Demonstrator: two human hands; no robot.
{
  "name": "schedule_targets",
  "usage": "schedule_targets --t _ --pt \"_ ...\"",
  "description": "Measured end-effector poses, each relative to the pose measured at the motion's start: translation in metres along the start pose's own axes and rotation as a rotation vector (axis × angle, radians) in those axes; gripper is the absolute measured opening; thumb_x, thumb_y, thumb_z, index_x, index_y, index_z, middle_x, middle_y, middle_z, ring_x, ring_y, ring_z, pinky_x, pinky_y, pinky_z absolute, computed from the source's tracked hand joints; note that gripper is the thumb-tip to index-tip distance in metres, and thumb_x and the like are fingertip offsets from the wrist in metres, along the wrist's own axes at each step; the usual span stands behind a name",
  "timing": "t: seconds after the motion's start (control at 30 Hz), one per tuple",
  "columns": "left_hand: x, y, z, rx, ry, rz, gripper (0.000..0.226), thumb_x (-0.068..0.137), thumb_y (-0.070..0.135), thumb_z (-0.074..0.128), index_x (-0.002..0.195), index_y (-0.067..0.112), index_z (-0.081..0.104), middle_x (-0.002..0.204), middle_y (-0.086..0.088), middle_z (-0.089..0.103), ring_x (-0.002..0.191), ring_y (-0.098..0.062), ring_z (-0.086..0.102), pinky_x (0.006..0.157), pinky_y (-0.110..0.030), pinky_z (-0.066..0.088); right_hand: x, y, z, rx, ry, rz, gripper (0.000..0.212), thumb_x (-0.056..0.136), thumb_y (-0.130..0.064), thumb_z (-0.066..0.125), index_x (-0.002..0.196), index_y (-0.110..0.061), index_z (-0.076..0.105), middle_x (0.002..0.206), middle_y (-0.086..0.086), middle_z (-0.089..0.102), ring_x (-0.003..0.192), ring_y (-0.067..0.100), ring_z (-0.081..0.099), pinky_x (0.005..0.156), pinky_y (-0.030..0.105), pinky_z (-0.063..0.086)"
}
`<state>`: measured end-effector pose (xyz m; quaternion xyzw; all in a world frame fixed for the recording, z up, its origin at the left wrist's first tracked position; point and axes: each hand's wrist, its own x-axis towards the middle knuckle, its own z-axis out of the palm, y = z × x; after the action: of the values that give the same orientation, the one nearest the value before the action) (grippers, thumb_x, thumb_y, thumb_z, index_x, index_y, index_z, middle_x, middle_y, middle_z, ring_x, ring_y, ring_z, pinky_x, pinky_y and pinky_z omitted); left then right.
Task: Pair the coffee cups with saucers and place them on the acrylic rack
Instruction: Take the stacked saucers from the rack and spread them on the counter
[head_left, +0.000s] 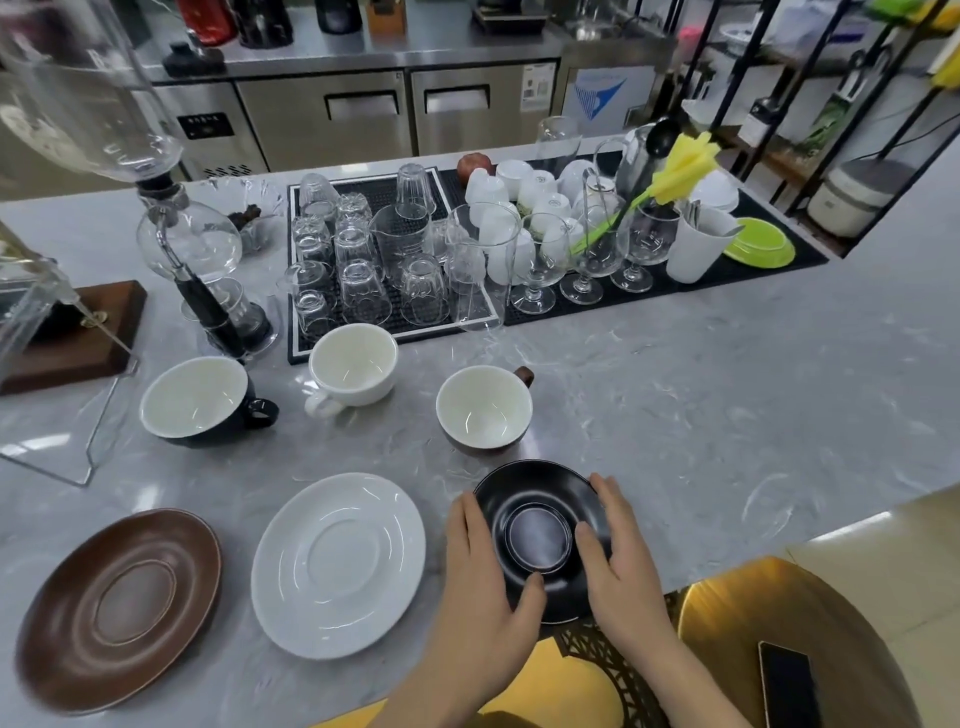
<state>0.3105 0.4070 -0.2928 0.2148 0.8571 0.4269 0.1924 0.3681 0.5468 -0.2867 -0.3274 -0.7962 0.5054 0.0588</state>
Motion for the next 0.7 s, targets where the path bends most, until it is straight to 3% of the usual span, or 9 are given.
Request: schedule_targets --t 0.07,0.13,0.23,0.27,0.4,0.5,0.7 --pt "0.002 -0.001 0.001 0.035 0.008 -0.008 0.090 0.082 0.034 0.058 0.156 0.011 0.012 0.159 -0.010 0.020 0.151 -0.024 0.020 0.120 -0.044 0.029 0.002 0.000 0.000 -0.033 -0.015 -0.009 0.054 0.103 -0.033 0.041 0.152 -0.036 0.019 0.166 -0.011 0.009 0.154 0.011 0.004 0.122 0.035 0.015" --pt "0.003 -0.004 0.001 0.068 0.006 0.002 0.092 0.083 0.032 0.059 0.157 0.011 0.009 0.161 -0.009 0.016 0.151 -0.023 0.018 0.123 -0.039 0.025 0.004 0.001 0.000 -0.065 -0.025 -0.028 0.055 0.103 -0.033 0.041 0.153 -0.036 0.018 0.166 -0.011 0.008 0.154 0.010 0.003 0.122 0.033 0.014" --pt "0.004 -0.007 0.002 0.119 0.019 0.037 0.094 0.089 0.029 0.059 0.158 0.011 -0.001 0.165 -0.001 0.001 0.154 -0.014 0.006 0.120 -0.012 0.003 0.007 0.004 0.000 -0.129 -0.031 -0.061 0.056 0.103 -0.032 0.040 0.154 -0.034 0.017 0.166 -0.011 0.007 0.153 0.009 0.002 0.121 0.030 0.011" --pt "0.004 -0.007 0.002 0.124 0.028 0.043 0.093 0.090 0.029 0.058 0.158 0.011 -0.003 0.166 0.000 -0.002 0.154 -0.013 0.004 0.119 -0.010 0.002 0.008 0.005 0.000 -0.147 -0.037 -0.066 0.056 0.103 -0.032 0.040 0.155 -0.033 0.016 0.166 -0.011 0.007 0.153 0.009 0.001 0.122 0.030 0.011" --pt "0.007 -0.012 0.001 0.156 0.062 0.046 0.092 0.093 0.036 0.056 0.158 0.008 -0.003 0.168 -0.004 -0.004 0.156 -0.019 0.001 0.126 -0.031 0.015 0.010 0.010 0.001 -0.219 -0.068 -0.079 0.058 0.104 -0.031 0.037 0.156 -0.034 0.010 0.166 -0.013 0.005 0.153 0.009 -0.001 0.126 0.035 0.010" --pt "0.007 -0.013 0.000 0.139 0.092 0.026 0.092 0.096 0.038 0.055 0.158 0.010 -0.007 0.169 -0.003 -0.008 0.156 -0.015 -0.008 0.120 -0.017 -0.003 0.012 0.011 0.002 -0.264 -0.080 -0.084 0.059 0.105 -0.026 0.037 0.156 -0.033 0.008 0.166 -0.012 0.006 0.154 0.010 -0.002 0.125 0.032 0.007" --pt "0.006 -0.015 0.000 0.131 0.101 0.022 0.092 0.097 0.040 0.054 0.158 0.012 -0.009 0.169 -0.002 -0.008 0.155 -0.012 -0.009 0.116 -0.014 -0.006 0.013 0.010 0.004 -0.274 -0.072 -0.078 0.059 0.104 -0.023 0.038 0.156 -0.032 0.011 0.165 -0.012 0.011 0.154 0.013 0.002 0.125 0.034 0.009"
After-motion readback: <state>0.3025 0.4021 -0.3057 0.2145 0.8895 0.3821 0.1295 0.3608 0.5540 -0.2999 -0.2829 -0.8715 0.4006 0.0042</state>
